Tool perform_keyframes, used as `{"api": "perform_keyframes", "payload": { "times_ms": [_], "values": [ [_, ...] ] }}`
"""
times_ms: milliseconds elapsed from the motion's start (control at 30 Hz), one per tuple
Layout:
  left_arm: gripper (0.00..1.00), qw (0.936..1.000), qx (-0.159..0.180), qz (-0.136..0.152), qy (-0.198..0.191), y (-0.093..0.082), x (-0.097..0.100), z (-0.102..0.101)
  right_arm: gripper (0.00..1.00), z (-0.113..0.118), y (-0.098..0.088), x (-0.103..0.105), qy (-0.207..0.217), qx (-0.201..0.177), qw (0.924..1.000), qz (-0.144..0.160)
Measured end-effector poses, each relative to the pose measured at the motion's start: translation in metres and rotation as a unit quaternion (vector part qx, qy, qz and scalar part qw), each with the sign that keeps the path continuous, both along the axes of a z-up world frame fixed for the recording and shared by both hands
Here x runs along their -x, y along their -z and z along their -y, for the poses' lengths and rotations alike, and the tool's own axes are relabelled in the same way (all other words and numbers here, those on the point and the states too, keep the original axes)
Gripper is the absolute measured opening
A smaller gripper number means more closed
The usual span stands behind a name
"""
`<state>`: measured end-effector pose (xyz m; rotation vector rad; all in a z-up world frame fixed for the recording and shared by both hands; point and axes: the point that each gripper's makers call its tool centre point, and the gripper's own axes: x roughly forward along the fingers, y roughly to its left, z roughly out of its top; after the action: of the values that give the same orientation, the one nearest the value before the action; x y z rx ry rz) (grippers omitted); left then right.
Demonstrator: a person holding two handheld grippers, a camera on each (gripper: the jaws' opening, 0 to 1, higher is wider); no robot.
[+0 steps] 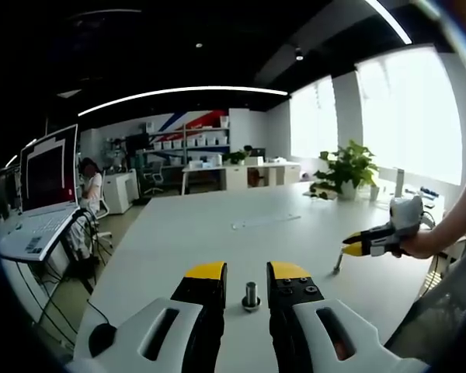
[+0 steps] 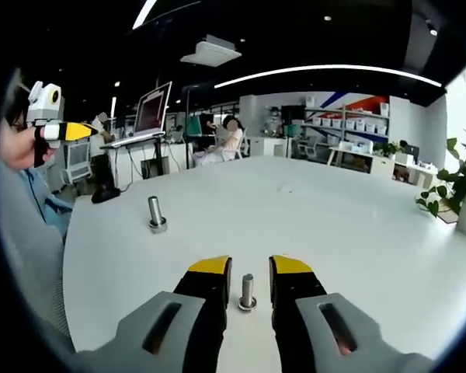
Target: Place the washer onto the threaded stud by aligning its center hole with the stud, sliding it down to the base, and recovering from edge contact or off-axis alignment until the washer reaches the visible bottom stop.
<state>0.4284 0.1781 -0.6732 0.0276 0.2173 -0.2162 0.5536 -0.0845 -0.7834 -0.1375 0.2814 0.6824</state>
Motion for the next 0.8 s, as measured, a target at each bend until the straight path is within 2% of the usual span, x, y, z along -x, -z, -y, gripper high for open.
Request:
{"api": "perform_keyframes", "payload": {
  "times_ms": [133, 333, 600, 800],
  "values": [
    [0.19, 1.0, 0.0, 0.002, 0.003, -0.001, 0.0, 0.001, 0.23, 0.005, -0.014, 0.003, 0.016, -0.016, 0.9997, 0.005],
    [0.19, 1.0, 0.004, 0.002, 0.003, -0.001, 0.0, 0.002, 0.23, 0.011, -0.032, 0.013, 0.018, -0.025, 0.9995, 0.01],
    [0.19, 0.9998, 0.014, 0.006, 0.014, -0.004, 0.0, 0.008, 0.25, 0.023, -0.071, 0.024, 0.041, -0.047, 0.9976, 0.029],
    [0.19, 0.9989, 0.024, 0.014, 0.037, -0.009, 0.0, 0.017, 0.26, 0.026, -0.098, 0.038, 0.068, -0.066, 0.9948, 0.038]
  ]
}}
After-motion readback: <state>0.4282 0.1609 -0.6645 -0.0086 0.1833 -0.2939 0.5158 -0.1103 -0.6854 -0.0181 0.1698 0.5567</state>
